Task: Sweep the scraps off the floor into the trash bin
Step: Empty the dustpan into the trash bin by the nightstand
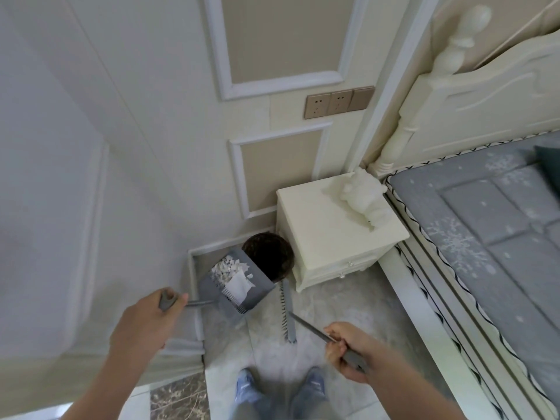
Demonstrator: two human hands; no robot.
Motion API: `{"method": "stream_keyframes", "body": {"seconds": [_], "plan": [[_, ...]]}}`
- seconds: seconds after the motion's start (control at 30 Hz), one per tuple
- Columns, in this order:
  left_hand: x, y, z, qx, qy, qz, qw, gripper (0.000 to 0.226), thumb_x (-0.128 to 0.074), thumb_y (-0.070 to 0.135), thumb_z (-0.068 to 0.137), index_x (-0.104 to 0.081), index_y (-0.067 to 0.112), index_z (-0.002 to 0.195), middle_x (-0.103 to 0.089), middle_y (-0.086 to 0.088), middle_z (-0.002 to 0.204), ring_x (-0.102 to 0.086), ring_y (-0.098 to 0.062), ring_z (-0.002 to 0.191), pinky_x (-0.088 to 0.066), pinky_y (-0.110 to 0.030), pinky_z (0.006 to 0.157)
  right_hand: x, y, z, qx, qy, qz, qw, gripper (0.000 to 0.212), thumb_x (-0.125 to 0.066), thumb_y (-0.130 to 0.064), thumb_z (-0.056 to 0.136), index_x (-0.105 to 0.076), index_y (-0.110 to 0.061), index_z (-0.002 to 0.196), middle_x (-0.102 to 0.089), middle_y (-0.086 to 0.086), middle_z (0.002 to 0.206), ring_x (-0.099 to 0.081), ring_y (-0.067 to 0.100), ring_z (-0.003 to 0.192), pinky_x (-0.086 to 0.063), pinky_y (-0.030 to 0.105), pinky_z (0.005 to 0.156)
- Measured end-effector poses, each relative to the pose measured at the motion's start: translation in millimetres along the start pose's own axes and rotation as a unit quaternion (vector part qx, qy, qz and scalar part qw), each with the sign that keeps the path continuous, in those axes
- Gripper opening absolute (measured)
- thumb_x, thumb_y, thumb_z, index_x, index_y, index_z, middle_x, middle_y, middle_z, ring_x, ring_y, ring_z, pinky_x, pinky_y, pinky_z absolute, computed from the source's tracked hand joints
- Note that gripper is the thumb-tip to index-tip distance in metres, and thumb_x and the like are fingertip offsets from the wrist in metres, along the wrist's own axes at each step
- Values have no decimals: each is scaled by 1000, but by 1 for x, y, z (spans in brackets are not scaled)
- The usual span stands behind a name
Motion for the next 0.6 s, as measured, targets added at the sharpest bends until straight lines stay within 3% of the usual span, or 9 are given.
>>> {"method": "stream_keyframes", "body": {"seconds": [0.1, 0.3, 0.43, 0.6], "plan": [[8, -2, 7, -17, 35, 68, 997, 30, -51, 58, 90, -60, 33, 77, -62, 4, 55, -63, -21, 52, -53, -32, 63, 2, -1, 5, 5, 10, -5, 1000, 19, -41, -12, 97, -35, -12, 79, -24, -4, 58, -33, 4, 29, -33, 15, 26], [30, -3, 13, -16, 109, 111, 988, 34, -46, 62, 88, -59, 34, 75, -62, 4, 56, -62, -24, 60, -50, -31, 61, -2, -2, 4, 9, 16, -25, 1000, 20, -40, -10, 96, -35, -12, 77, -26, -2, 54, -33, 4, 31, -32, 15, 26], [41, 1, 10, -11, 126, -11, 992, 26, -59, 46, 89, -63, 26, 75, -65, -1, 61, -66, -28, 58, -53, -39, 69, -6, -4, 7, -4, 10, -19, 1000, 21, -41, -11, 96, -34, -13, 76, -28, -2, 51, -33, 4, 31, -32, 15, 27], [44, -8, 17, 43, 130, -185, 973, 22, -68, 36, 87, -68, 18, 75, -58, -9, 55, -56, -27, 46, -50, -38, 64, -8, -6, 8, -2, 6, -11, 1000, 22, -42, -11, 96, -34, -13, 76, -26, -3, 54, -33, 4, 31, -32, 14, 27]]}}
Point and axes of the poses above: each hand's wrist, its own z-axis towards the middle knuckle, its own x-axis out of the back of the hand, y = z × x, the point moved 6 cm from there along z, towards the middle knuckle
